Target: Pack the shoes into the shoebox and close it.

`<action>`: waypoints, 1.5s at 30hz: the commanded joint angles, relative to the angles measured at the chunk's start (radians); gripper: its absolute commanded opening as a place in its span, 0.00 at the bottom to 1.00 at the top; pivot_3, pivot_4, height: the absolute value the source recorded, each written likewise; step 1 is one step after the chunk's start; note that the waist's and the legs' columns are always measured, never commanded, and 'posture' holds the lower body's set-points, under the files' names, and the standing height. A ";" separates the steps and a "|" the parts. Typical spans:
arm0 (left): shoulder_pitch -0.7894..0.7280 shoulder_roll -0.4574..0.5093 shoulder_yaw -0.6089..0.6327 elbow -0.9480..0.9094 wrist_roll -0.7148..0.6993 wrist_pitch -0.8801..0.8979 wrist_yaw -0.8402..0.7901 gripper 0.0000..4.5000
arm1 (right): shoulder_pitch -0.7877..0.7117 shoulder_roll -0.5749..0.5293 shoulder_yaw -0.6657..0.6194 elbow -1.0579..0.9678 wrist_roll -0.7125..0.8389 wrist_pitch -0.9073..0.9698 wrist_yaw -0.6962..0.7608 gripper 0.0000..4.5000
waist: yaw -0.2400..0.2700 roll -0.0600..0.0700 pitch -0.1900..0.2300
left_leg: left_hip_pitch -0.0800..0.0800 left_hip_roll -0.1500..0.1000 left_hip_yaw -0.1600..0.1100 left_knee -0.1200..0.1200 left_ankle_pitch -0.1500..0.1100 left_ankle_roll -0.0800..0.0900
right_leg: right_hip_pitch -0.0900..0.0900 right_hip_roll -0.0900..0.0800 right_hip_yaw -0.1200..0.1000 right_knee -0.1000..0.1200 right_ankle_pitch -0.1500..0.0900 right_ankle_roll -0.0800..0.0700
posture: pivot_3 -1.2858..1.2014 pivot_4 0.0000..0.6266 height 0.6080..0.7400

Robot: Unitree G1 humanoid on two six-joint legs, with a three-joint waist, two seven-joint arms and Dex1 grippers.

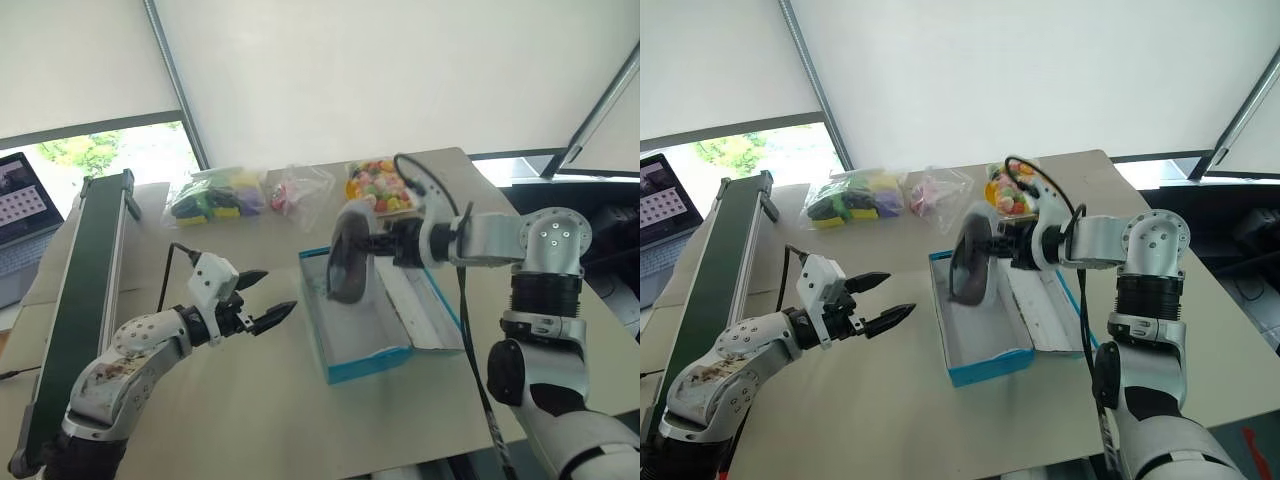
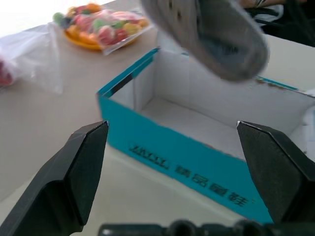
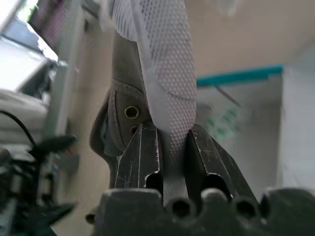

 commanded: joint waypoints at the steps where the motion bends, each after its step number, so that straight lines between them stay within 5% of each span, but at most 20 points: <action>1: -0.007 0.034 -0.008 -0.057 -0.011 -0.021 -0.075 0.99 | 0.017 -0.064 0.137 -0.048 0.056 0.019 0.069 0.06 | -0.002 0.000 0.000 | 0.002 0.000 0.002 0.000 -0.001 0.001 | 0.005 0.000 0.000 -0.007 -0.003 0.004 | 0.52 0.24 0.29; 18: 0.033 0.034 -0.011 -0.162 -0.011 0.018 -0.079 0.99 | -0.045 -0.171 0.535 0.000 -0.449 -0.119 0.541 0.06 | 0.017 -0.002 0.002 | 0.019 0.001 0.009 -0.010 0.002 0.000 | 0.011 0.000 -0.003 -0.019 -0.003 0.005 | 0.52 0.24 0.29; 19: 0.035 0.034 -0.010 -0.166 -0.012 0.020 -0.076 1.00 | -0.049 -0.168 0.544 0.007 -0.471 -0.126 0.562 0.23 | 0.017 -0.002 0.002 | 0.020 0.001 0.009 -0.010 0.002 0.000 | 0.011 -0.001 -0.001 -0.019 -0.003 0.005 | 0.52 0.24 0.29; 29: 0.050 0.037 0.005 -0.181 -0.019 0.032 -0.062 1.00 | -0.093 -0.074 0.482 0.025 -0.571 -0.079 0.651 0.93 | 0.020 -0.002 0.002 | 0.020 0.001 0.009 -0.010 0.002 0.000 | 0.010 -0.002 0.000 -0.020 -0.003 0.005 | 0.52 0.24 0.29; 35: 0.041 -0.009 0.049 -0.101 0.023 0.005 0.018 1.00 | -0.139 -0.004 0.390 -0.124 -0.596 -0.076 0.617 0.93 | 0.019 -0.002 0.002 | 0.020 0.001 0.008 -0.010 0.003 -0.001 | 0.009 -0.001 0.000 -0.019 -0.003 0.005 | 0.52 0.24 0.29; 45: -0.016 -0.241 0.301 0.076 0.218 -0.049 0.500 1.00 | 0.029 0.027 0.447 -0.576 -0.709 -0.479 0.662 0.93 | 0.022 -0.006 0.000 | 0.021 0.001 0.005 -0.011 0.005 -0.005 | 0.009 -0.001 -0.002 -0.018 -0.003 0.006 | 0.52 0.24 0.29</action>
